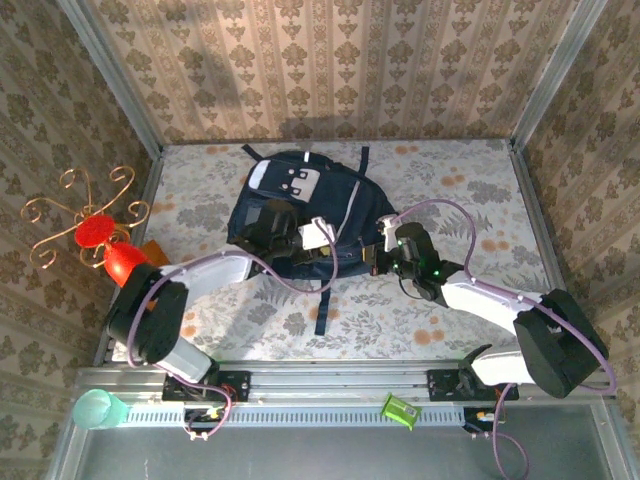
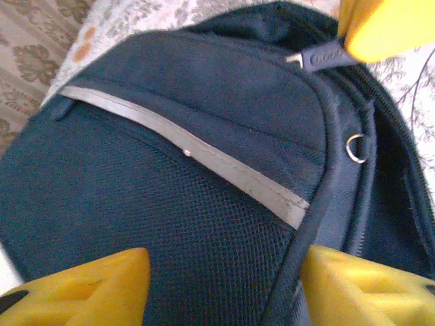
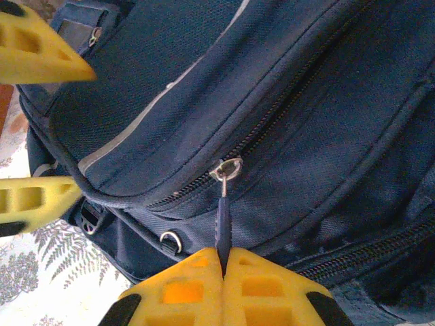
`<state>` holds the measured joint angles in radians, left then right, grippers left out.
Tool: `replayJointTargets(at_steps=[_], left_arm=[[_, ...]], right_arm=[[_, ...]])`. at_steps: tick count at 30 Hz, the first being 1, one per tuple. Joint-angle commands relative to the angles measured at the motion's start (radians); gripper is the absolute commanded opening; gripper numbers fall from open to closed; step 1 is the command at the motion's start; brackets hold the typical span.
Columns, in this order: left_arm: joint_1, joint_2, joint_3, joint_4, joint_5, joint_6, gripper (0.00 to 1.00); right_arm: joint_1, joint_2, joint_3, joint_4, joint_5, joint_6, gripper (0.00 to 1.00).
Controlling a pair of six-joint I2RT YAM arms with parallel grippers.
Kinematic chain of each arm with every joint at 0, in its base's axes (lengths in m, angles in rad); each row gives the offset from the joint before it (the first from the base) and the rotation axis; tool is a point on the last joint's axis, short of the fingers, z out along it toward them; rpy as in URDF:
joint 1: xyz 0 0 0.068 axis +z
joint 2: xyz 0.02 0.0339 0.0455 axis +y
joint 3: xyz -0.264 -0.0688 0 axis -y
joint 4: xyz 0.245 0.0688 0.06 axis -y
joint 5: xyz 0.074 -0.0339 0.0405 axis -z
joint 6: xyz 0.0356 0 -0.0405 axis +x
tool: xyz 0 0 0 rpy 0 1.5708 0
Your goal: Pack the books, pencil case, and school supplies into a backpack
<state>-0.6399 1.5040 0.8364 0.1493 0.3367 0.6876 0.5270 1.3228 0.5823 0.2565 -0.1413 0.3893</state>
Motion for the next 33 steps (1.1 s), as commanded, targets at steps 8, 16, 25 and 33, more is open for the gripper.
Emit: replayJointTargets(at_steps=[8, 16, 25, 33], left_arm=[[-0.163, 0.024, 0.056, -0.027, -0.112, -0.043, 0.68], [-0.204, 0.14, 0.143, 0.002, -0.202, -0.008, 0.53], [-0.19, 0.153, 0.127, 0.011, -0.198, 0.032, 0.17], [-0.133, 0.091, 0.06, 0.021, -0.018, 0.06, 0.0]], right_arm=[[0.018, -0.006, -0.002, 0.083, 0.022, 0.013, 0.0], [0.018, -0.025, -0.028, 0.089, 0.039, 0.019, 0.0], [0.016, -0.03, -0.048, 0.101, 0.066, 0.02, 0.0], [0.016, -0.065, -0.043, 0.028, 0.189, 0.01, 0.0]])
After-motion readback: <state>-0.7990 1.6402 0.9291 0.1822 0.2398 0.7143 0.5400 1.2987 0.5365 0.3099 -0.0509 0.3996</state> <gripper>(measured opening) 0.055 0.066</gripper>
